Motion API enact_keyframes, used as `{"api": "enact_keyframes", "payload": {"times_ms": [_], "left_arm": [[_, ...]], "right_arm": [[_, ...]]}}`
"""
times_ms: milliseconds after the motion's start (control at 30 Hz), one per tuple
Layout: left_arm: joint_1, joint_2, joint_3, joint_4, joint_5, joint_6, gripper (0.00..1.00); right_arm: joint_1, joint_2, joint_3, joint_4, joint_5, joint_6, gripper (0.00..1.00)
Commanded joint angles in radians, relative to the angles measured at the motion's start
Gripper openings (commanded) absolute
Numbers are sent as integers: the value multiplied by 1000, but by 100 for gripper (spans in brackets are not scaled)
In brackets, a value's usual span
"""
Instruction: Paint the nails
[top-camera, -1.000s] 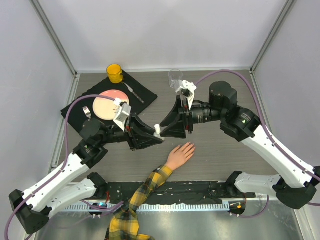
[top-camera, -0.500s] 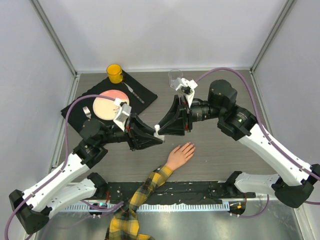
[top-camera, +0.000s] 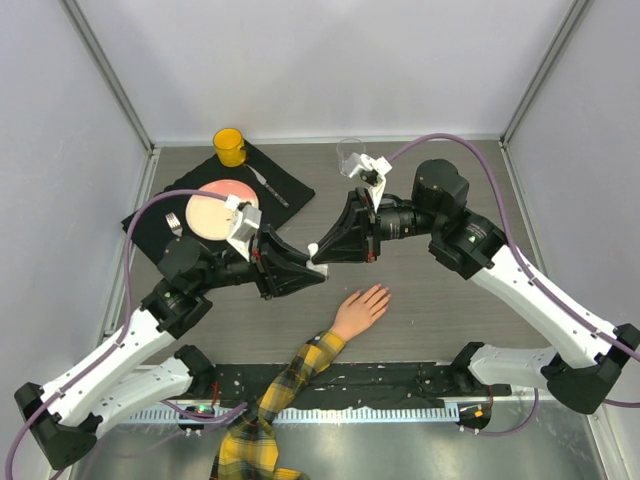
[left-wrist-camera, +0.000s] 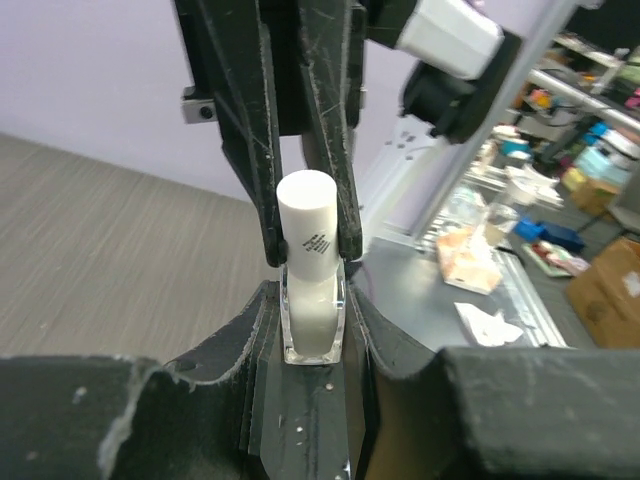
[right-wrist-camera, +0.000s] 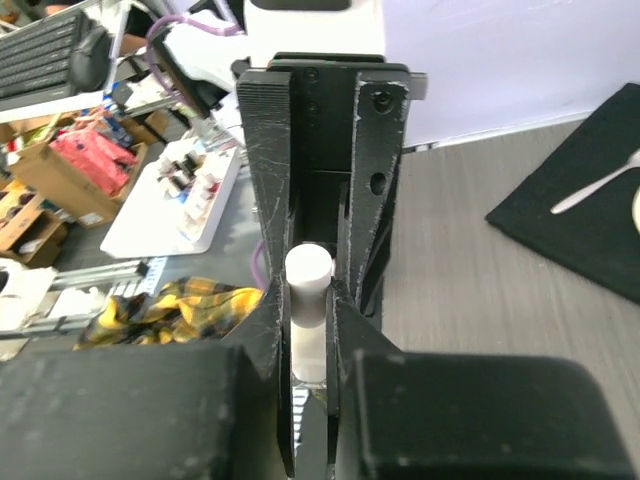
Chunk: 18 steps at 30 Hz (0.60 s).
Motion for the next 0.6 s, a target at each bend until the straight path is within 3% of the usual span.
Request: {"api": "enact_keyframes", "payload": {"times_ms": [0,33,67,167,200,300,400,533,567], "left_arm": [[1,-45,113,-118,-248,147,0],[1,-47,127,-141,-318,170,1],[1,-42,139,-177,-413,201,0],[-2,-10,173,-195,-587,343,0],[-2,28,188,-193,-632,407,0],[-2,109,217,-184,-776,468,0],[-4,147,216,-147,-793,488,0],[-2,145,194,-127,-712,453,0],[-4,141,187,-129,-695,448,0]], "right_arm": [[12,-14,-36,-29,77,-60,1],[21,-15,-42,-58,137,-77,1],[35,-17,-42,-72,292,-97,1],[263,-3,-32,-112,838,-162,1],[464,41,-28,-98,1405,-175,1],[624,203,46,-105,1949,-73,1],[647,248,53,-80,2033,-28,1],[647,265,76,-38,1980,-67,1],[647,261,76,-32,1955,-73,6]]}}
